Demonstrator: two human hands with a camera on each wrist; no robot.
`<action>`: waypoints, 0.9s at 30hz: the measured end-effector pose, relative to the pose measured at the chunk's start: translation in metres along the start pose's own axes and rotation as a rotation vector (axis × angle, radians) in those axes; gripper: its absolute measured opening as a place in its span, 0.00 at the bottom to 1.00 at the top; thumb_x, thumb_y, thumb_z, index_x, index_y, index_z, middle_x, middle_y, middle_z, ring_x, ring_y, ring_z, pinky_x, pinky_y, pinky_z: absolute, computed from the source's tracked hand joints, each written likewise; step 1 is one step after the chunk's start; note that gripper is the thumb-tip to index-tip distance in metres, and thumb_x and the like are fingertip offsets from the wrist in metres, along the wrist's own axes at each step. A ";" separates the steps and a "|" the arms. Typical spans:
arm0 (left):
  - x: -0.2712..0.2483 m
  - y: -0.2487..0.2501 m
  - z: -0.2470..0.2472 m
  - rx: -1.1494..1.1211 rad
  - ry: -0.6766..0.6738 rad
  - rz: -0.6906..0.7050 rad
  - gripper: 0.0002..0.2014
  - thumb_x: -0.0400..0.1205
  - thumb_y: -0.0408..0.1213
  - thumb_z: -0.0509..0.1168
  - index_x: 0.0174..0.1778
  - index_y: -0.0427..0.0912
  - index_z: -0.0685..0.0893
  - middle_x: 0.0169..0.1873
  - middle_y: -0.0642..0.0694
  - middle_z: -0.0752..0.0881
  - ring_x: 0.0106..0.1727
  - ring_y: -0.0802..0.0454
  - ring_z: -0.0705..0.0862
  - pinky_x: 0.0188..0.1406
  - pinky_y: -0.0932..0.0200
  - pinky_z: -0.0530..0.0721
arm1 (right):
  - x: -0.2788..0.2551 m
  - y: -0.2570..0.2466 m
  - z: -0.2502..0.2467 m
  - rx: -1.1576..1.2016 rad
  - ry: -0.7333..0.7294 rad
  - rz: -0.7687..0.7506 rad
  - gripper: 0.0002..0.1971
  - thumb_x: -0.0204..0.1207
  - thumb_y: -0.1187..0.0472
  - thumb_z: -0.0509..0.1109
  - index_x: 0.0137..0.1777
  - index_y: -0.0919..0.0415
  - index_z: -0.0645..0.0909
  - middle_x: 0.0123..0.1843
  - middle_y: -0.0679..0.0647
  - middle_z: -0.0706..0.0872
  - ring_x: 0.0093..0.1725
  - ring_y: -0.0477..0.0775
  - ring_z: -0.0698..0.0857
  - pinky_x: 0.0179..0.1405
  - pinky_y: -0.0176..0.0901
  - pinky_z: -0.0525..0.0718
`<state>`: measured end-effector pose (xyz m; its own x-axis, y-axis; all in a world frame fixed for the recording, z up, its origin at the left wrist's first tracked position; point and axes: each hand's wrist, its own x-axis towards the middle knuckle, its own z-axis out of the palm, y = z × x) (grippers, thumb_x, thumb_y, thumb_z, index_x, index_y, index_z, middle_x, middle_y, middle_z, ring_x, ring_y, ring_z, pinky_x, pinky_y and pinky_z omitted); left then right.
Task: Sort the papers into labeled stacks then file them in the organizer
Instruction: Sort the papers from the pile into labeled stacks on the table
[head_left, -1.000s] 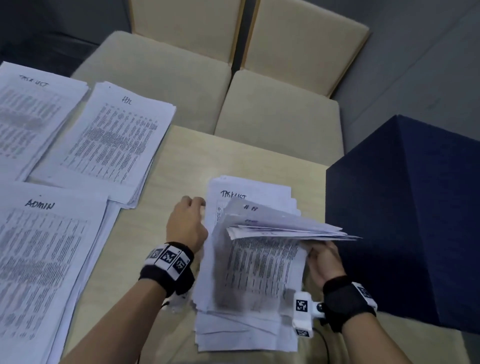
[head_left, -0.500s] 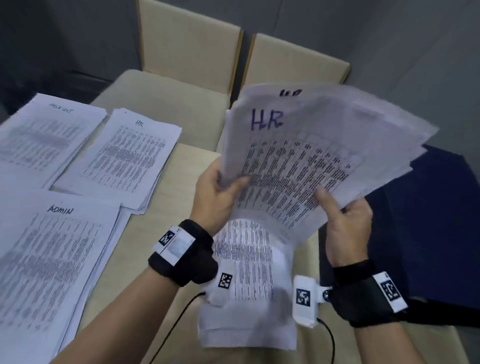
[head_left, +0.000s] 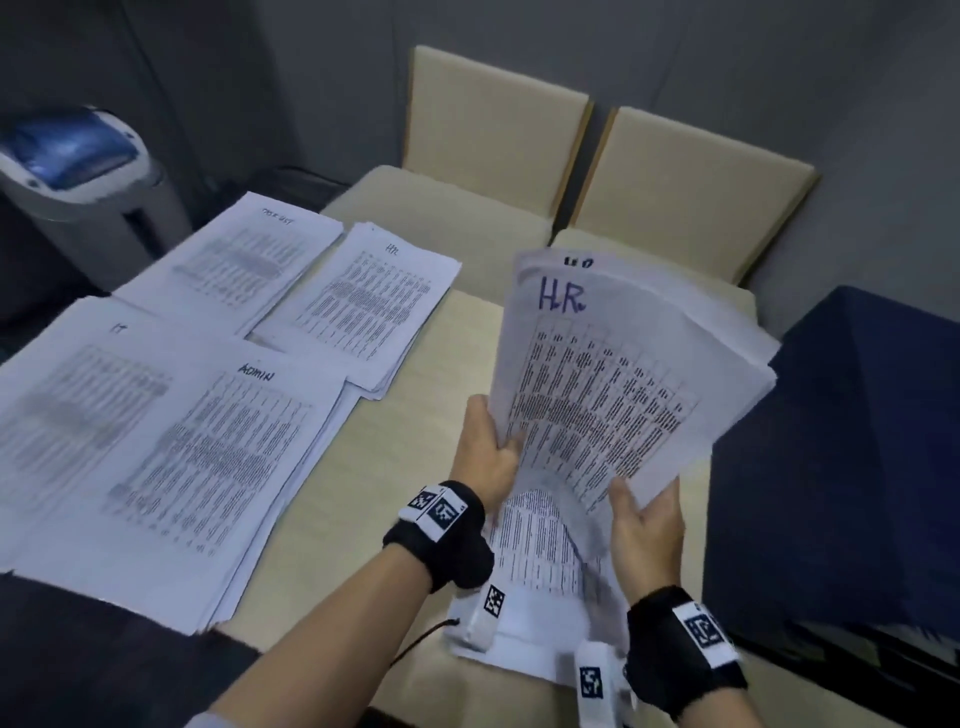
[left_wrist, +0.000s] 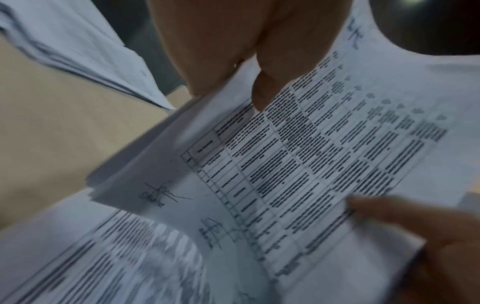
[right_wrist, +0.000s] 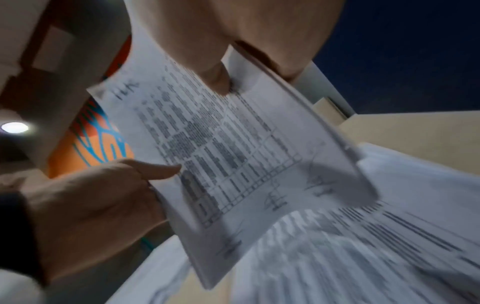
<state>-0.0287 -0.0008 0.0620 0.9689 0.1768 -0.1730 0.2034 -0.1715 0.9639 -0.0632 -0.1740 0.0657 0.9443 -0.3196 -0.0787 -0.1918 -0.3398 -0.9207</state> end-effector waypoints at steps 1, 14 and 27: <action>-0.004 -0.008 -0.003 0.085 -0.031 -0.065 0.09 0.85 0.32 0.60 0.59 0.38 0.69 0.54 0.41 0.83 0.50 0.46 0.83 0.39 0.63 0.83 | -0.001 0.006 0.000 -0.041 -0.035 0.039 0.15 0.84 0.57 0.65 0.67 0.60 0.75 0.56 0.48 0.81 0.62 0.52 0.79 0.63 0.45 0.76; -0.029 -0.026 -0.120 -0.068 0.136 -0.102 0.12 0.86 0.38 0.62 0.66 0.45 0.78 0.54 0.45 0.88 0.52 0.44 0.88 0.50 0.46 0.88 | -0.012 -0.042 0.037 0.217 -0.357 0.003 0.08 0.85 0.53 0.64 0.62 0.48 0.73 0.52 0.43 0.84 0.50 0.40 0.85 0.47 0.35 0.79; 0.191 -0.037 -0.304 0.745 0.191 -0.234 0.11 0.82 0.33 0.58 0.59 0.38 0.79 0.49 0.36 0.85 0.44 0.40 0.81 0.42 0.53 0.78 | 0.003 0.020 0.073 -0.022 -0.160 0.373 0.11 0.82 0.63 0.69 0.62 0.61 0.76 0.55 0.62 0.84 0.46 0.60 0.87 0.55 0.56 0.82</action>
<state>0.1056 0.3341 0.0546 0.8624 0.4394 -0.2513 0.5040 -0.6992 0.5070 -0.0446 -0.1172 0.0190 0.8382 -0.2838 -0.4658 -0.5331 -0.2456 -0.8096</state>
